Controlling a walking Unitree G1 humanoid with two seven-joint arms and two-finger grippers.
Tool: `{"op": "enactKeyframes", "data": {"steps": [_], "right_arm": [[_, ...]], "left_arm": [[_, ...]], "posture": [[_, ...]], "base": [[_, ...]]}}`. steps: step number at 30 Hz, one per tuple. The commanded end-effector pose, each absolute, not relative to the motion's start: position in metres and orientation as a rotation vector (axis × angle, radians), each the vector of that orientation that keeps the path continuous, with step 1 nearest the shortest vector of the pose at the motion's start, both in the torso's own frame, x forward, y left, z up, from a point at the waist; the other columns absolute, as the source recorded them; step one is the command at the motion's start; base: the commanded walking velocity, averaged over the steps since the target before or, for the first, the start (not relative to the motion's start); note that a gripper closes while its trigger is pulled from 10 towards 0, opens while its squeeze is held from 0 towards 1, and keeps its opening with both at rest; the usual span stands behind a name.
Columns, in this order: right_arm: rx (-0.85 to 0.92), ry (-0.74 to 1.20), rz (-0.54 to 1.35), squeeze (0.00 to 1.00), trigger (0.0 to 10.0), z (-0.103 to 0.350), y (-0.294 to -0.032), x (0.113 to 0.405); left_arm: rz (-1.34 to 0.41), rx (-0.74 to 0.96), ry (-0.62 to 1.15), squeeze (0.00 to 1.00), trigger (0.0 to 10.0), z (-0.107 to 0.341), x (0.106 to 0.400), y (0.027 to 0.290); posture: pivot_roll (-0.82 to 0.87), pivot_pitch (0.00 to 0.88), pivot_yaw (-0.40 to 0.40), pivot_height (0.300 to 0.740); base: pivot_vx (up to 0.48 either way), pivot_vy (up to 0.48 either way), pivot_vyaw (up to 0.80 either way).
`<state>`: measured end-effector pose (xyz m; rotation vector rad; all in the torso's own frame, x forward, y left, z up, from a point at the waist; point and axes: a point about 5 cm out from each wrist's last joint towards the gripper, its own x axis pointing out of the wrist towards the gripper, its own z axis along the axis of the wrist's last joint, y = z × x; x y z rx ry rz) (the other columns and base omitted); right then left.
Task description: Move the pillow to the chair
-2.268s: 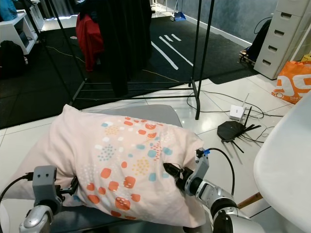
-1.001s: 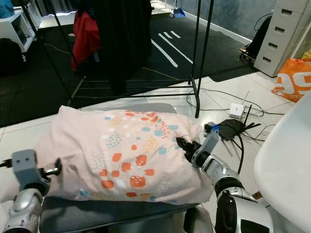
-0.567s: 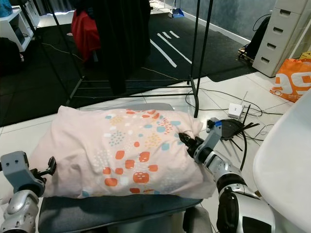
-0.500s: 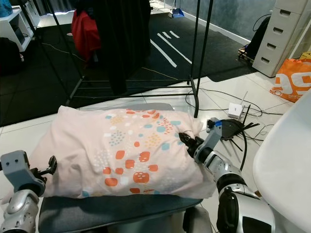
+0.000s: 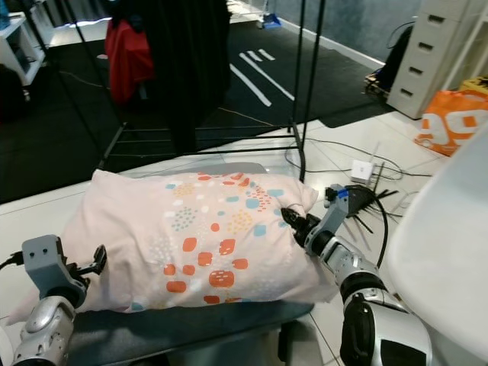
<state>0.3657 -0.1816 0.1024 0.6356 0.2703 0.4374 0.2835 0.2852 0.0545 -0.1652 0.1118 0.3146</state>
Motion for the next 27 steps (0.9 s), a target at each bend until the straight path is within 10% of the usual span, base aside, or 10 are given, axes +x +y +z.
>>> {"op": "enactKeyframes", "data": {"steps": [1, 27], "right_arm": [[0.636, 0.218, 0.430, 0.00, 0.0, 0.1088, -0.1862, 0.3680], [0.637, 0.214, 0.431, 0.00, 0.0, 0.1071, -0.1849, 0.3673]], "left_arm": [[0.327, -0.166, 0.150, 0.00, 10.0, 0.0449, 0.2775, 0.2851], [0.295, -0.148, 0.176, 0.00, 10.0, 0.0410, 0.2782, 0.2772]], "posture": [[-0.02, 0.120, -0.021, 0.528], [-0.02, 0.097, -0.017, 0.620]], "base": [[0.000, 0.000, 0.00], [-0.028, 0.000, 0.00]]}}
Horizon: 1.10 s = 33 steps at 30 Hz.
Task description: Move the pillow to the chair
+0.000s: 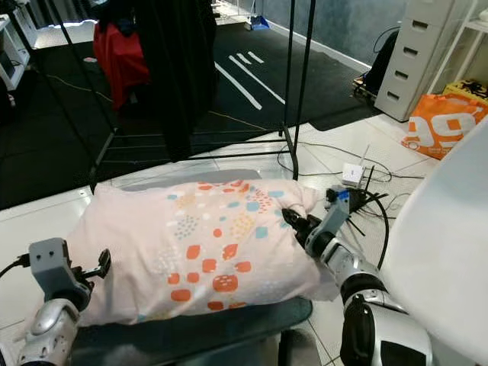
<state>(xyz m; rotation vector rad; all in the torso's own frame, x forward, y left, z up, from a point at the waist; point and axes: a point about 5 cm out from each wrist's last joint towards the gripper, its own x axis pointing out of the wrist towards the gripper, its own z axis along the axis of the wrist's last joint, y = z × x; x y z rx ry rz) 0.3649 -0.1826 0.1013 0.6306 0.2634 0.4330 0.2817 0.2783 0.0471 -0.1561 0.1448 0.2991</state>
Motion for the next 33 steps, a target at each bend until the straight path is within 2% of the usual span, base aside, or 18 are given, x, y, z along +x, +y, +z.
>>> {"op": "enactKeyframes", "data": {"steps": [1, 9, 19, 33], "right_arm": [[0.637, 0.214, 0.429, 0.00, 0.0, 0.1070, -0.1850, 0.3672], [0.637, 0.215, 0.427, 0.00, 0.0, 0.1064, -0.1856, 0.3668], [0.638, 0.211, 0.429, 0.00, 0.0, 0.1072, -0.1857, 0.3671], [0.628, 0.209, 0.424, 0.00, 0.0, 0.1072, -0.1871, 0.3670]], "left_arm": [[0.294, -0.148, 0.177, 0.00, 10.0, 0.0408, 0.2783, 0.2766], [0.285, -0.151, 0.190, 0.00, 10.0, 0.0398, 0.2791, 0.2746], [0.286, -0.143, 0.195, 0.00, 10.0, 0.0401, 0.2802, 0.2741], [0.284, -0.151, 0.189, 0.00, 10.0, 0.0393, 0.2794, 0.2732]], "posture": [[-0.02, 0.098, -0.016, 0.625], [-0.02, 0.100, -0.015, 0.648], [-0.02, 0.105, -0.015, 0.680], [-0.02, 0.107, -0.016, 0.713]], "base": [[0.000, 0.000, 0.00], [-0.072, 0.000, 0.00], [-0.480, 0.000, 0.00], [0.000, 0.000, 0.00]]}}
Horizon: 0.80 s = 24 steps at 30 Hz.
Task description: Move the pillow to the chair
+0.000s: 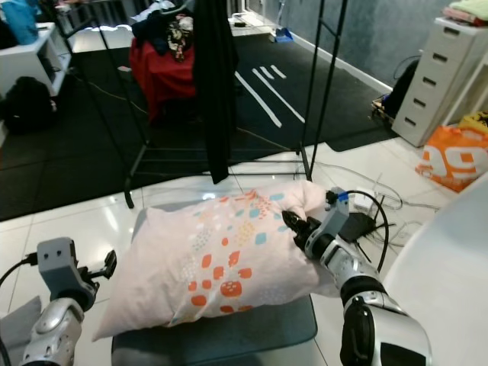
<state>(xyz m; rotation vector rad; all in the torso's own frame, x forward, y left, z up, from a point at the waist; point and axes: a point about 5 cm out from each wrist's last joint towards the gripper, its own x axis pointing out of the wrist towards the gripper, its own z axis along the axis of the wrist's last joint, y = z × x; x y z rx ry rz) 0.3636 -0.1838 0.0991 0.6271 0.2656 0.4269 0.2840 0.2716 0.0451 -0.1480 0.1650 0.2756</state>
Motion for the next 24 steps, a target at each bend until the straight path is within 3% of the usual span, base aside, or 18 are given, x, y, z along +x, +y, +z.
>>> {"op": "enactKeyframes", "data": {"steps": [1, 8, 9, 13, 24], "right_arm": [[0.628, 0.209, 0.423, 0.00, 0.0, 0.107, -0.187, 0.367], [0.617, 0.223, 0.405, 0.00, 0.0, 0.103, -0.189, 0.365], [0.599, 0.244, 0.372, 0.00, 10.0, 0.097, -0.191, 0.363], [0.581, 0.263, 0.333, 0.00, 10.0, 0.092, -0.195, 0.360], [0.561, 0.314, 0.251, 0.00, 10.0, 0.081, -0.206, 0.354]], "left_arm": [[0.283, -0.150, 0.192, 0.00, 10.0, 0.039, 0.279, 0.273], [0.287, -0.146, 0.221, 0.00, 10.0, 0.033, 0.277, 0.272], [0.293, -0.147, 0.251, 0.00, 10.0, 0.026, 0.275, 0.271], [0.305, -0.142, 0.283, 0.00, 10.0, 0.020, 0.272, 0.271], [0.362, -0.130, 0.363, 0.00, 10.0, 0.005, 0.260, 0.274]], "posture": [[-0.03, 0.107, -0.016, 0.717], [-0.03, 0.097, -0.018, 0.727], [-0.04, 0.092, -0.018, 0.731], [-0.04, 0.087, -0.020, 0.731], [-0.05, 0.065, -0.027, 0.731]], "base": [[0.000, 0.000, 0.00], [0.000, 0.000, 0.00], [0.000, 0.000, 0.00], [0.000, 0.000, 0.00], [0.000, 0.000, -0.70]]}}
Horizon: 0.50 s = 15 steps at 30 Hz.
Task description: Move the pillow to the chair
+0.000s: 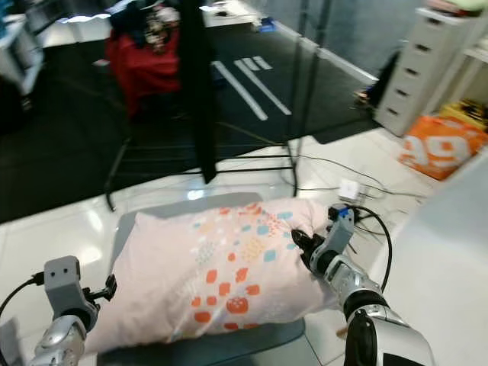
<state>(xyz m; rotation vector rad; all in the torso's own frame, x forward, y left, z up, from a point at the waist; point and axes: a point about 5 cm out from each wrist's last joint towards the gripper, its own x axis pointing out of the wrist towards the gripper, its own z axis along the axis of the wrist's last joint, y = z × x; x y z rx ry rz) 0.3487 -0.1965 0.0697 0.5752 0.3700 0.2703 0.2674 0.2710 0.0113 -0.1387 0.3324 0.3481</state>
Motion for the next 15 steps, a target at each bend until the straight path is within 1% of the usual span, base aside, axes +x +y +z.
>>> {"op": "enactKeyframes", "data": {"steps": [1, 5, 15], "right_arm": [[0.561, 0.314, 0.251, 0.00, 10.0, 0.081, -0.206, 0.354], [0.559, 0.276, 0.261, 0.00, 10.0, 0.091, -0.207, 0.359], [0.571, 0.047, 0.305, 0.00, 10.0, 0.156, -0.216, 0.386]], "left_arm": [[0.362, -0.130, 0.363, 0.00, 10.0, 0.005, 0.260, 0.274], [0.367, -0.128, 0.363, 0.00, 10.0, 0.003, 0.259, 0.273], [0.374, -0.123, 0.322, 0.00, 10.0, 0.009, 0.265, 0.273]], "posture": [[-0.05, 0.065, -0.027, 0.731], [-0.05, 0.068, -0.029, 0.731], [-0.06, 0.073, -0.028, 0.731]], "base": [[0.000, 0.000, -0.71], [0.000, 0.000, -0.71], [0.000, 0.000, -0.71]]}}
